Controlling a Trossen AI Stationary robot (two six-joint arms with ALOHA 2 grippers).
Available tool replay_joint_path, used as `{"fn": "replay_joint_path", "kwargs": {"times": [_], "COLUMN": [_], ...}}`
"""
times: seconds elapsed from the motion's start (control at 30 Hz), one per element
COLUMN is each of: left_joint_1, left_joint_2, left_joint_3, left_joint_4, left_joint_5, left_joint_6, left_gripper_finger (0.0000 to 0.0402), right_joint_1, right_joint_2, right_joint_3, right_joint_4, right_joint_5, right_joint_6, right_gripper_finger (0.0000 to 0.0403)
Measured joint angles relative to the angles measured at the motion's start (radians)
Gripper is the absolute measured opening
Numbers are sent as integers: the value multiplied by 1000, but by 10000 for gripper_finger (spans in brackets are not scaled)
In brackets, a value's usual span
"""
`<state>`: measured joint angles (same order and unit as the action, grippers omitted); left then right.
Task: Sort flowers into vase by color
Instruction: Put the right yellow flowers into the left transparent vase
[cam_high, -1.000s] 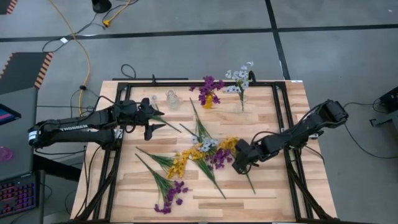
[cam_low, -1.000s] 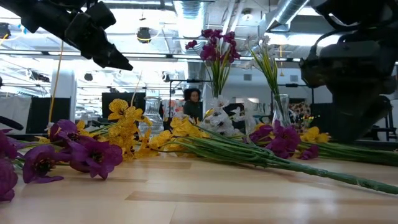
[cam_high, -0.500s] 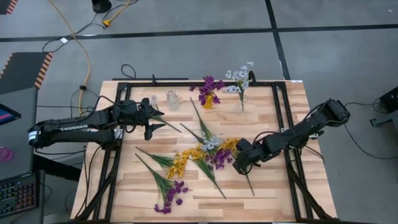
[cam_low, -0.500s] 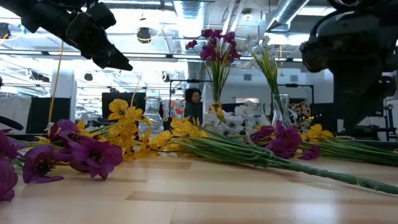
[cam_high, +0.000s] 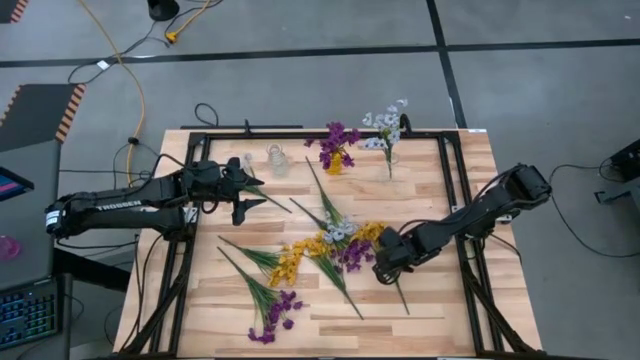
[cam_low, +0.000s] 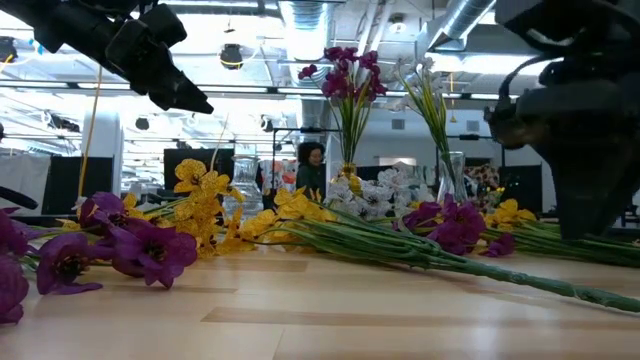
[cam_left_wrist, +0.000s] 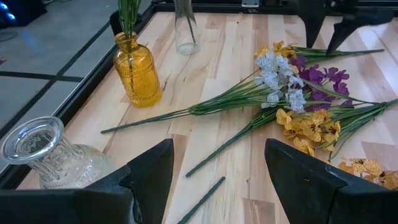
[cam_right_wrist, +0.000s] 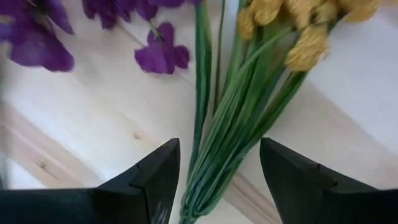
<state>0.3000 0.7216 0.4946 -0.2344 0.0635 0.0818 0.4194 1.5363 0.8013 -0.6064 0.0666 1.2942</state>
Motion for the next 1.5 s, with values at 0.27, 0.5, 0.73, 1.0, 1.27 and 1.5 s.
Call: {"fn": "replay_joint_path", "kwargs": {"times": [0.27, 0.5, 0.73, 1.0, 1.27, 1.5], "left_joint_1": [0, 0, 0, 0, 0, 0], "left_joint_2": [0, 0, 0, 0, 0, 0], "left_joint_3": [0, 0, 0, 0, 0, 0], "left_joint_4": [0, 0, 1, 8, 9, 22], "left_joint_5": [0, 0, 0, 0, 0, 2], "left_joint_6": [0, 0, 0, 0, 0, 0], "left_gripper_finger": [240, 240, 240, 240, 240, 240], "right_joint_1": [-2, -2, -2, -9, -9, -9], "right_joint_2": [70, 76, 43, -79, -244, -399], "right_joint_3": [5, 2, -1, -3, -2, -2], "right_joint_4": [27, 13, -6, -48, -49, 31], "right_joint_5": [-37, -38, -39, -23, 107, 284], "right_joint_6": [0, 3, 28, 42, 22, -122], "right_gripper_finger": [246, 172, 50, 36, 52, 46]}}
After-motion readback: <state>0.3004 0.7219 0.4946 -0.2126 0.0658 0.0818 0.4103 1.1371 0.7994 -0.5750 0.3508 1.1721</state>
